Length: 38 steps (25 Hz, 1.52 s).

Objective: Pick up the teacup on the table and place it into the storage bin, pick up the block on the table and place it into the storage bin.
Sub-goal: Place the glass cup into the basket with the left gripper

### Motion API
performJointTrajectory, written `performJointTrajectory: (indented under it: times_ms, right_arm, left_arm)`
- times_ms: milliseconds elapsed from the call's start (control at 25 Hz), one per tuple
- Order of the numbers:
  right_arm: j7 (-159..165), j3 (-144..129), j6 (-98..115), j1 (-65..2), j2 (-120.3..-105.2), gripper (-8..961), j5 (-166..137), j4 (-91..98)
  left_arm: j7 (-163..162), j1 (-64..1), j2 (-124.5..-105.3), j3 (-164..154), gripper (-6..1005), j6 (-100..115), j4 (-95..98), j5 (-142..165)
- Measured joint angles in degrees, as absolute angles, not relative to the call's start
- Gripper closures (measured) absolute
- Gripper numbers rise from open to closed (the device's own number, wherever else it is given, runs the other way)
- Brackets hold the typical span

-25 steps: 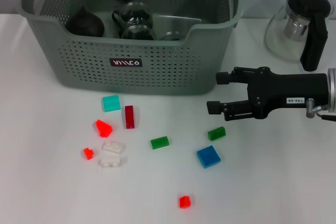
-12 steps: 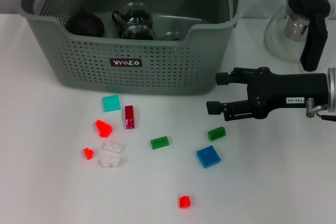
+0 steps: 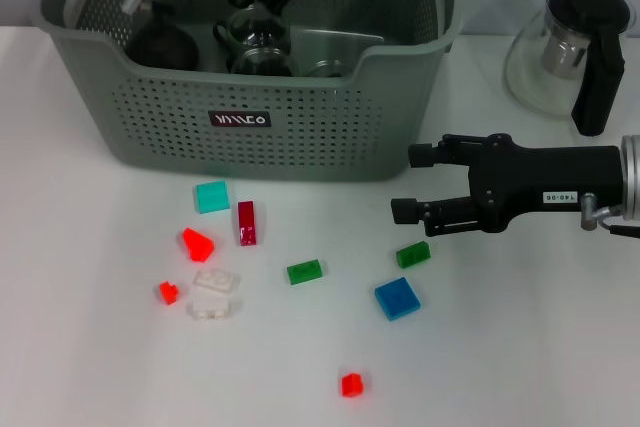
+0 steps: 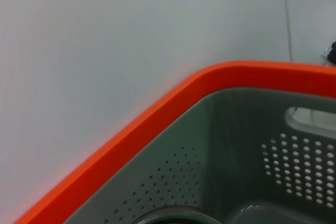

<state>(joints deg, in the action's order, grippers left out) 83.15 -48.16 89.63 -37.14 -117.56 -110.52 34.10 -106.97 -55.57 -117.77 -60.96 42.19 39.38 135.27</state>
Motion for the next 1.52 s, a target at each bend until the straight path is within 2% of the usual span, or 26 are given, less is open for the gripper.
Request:
performJointTrajectory:
  times_ms: [320, 760, 1520]
  right_arm:
    - [83.1, -48.2, 89.6, -37.1, -117.73, 9, -110.6, 34.1]
    - [83.1, -48.2, 89.5, -37.3, -117.77, 9, -110.5, 34.1]
    - [83.1, -48.2, 89.6, -37.1, -117.83, 9, -110.5, 34.1]
  left_arm:
    - [-107.0, -55.5, -118.45, -62.9, 956, 39.2, 37.6, 135.6]
    - [-107.1, -55.7, -121.02, -63.0, 946, 34.7, 36.2, 141.1]
    - [-107.2, -55.8, -122.66, -63.0, 938, 32.4, 35.6, 145.5]
